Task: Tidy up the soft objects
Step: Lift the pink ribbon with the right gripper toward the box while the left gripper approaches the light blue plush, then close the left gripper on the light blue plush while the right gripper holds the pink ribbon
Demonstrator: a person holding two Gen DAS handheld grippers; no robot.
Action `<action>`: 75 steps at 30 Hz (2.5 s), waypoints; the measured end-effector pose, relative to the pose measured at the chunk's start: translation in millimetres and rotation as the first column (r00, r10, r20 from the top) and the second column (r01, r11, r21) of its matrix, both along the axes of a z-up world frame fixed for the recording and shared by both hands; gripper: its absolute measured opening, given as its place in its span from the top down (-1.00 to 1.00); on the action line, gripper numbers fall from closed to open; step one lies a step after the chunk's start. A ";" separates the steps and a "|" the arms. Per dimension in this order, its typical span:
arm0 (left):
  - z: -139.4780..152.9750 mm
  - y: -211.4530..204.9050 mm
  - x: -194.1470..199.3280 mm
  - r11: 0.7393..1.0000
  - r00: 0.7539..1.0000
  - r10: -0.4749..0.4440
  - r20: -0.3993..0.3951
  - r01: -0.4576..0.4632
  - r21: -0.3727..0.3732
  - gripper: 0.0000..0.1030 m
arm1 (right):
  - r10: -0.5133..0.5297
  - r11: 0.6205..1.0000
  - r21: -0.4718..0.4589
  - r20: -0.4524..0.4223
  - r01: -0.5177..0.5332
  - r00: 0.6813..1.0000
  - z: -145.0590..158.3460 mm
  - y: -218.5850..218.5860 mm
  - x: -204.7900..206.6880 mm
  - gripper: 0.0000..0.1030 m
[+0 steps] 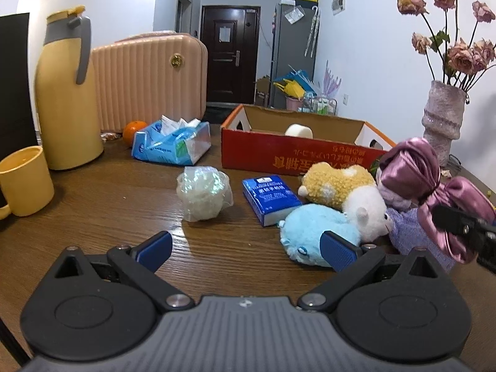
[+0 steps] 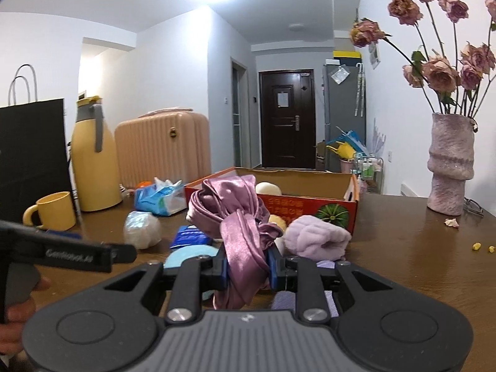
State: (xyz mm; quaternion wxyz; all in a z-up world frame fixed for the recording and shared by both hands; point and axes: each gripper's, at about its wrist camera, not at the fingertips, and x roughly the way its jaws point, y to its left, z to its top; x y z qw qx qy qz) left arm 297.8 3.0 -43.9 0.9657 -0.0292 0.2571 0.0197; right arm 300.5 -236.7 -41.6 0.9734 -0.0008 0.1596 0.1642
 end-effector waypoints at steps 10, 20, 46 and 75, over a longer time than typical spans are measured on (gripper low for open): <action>-11.0 -22.2 23.6 0.998 0.997 -0.048 -0.056 0.050 0.025 -1.00 | -0.075 0.997 0.006 0.035 0.075 0.997 -1.9 -21.6 20.4 0.56; -14.5 -52.3 50.1 0.995 0.994 -0.092 -0.055 0.095 0.039 -1.00 | -0.117 0.993 -0.008 0.041 0.118 0.992 -7.7 -39.2 46.1 0.56; -39.1 -60.6 94.7 0.988 0.969 -0.154 -0.192 0.157 -0.001 -0.53 | -0.119 0.993 -0.013 -0.003 0.118 0.993 -13.0 -44.4 54.1 0.56; -2.3 -56.7 58.1 0.993 0.993 -0.110 0.040 0.108 0.035 -0.46 | -0.151 0.989 0.010 0.049 0.151 0.987 -7.0 -39.8 43.6 0.56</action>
